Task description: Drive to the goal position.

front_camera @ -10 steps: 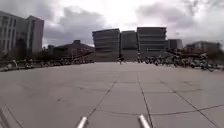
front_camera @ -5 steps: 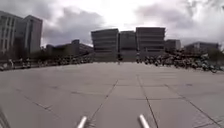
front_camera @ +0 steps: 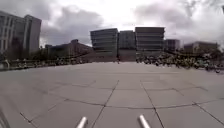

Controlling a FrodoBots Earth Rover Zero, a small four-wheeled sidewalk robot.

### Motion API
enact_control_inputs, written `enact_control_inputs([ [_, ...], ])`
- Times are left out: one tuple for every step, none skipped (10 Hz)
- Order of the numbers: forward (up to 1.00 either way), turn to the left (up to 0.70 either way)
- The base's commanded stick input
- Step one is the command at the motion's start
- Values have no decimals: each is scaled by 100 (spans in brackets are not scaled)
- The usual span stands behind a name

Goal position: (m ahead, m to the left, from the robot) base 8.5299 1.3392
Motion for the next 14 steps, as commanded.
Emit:
enact_control_inputs([
  [70,0],
  [70,0],
  [70,0],
  [70,0],
  [70,0],
  [70,0],
  [70,0],
  [70,0],
  [70,0],
  [70,0],
  [70,0],
  [70,0],
  [70,0],
  [70,0],
])
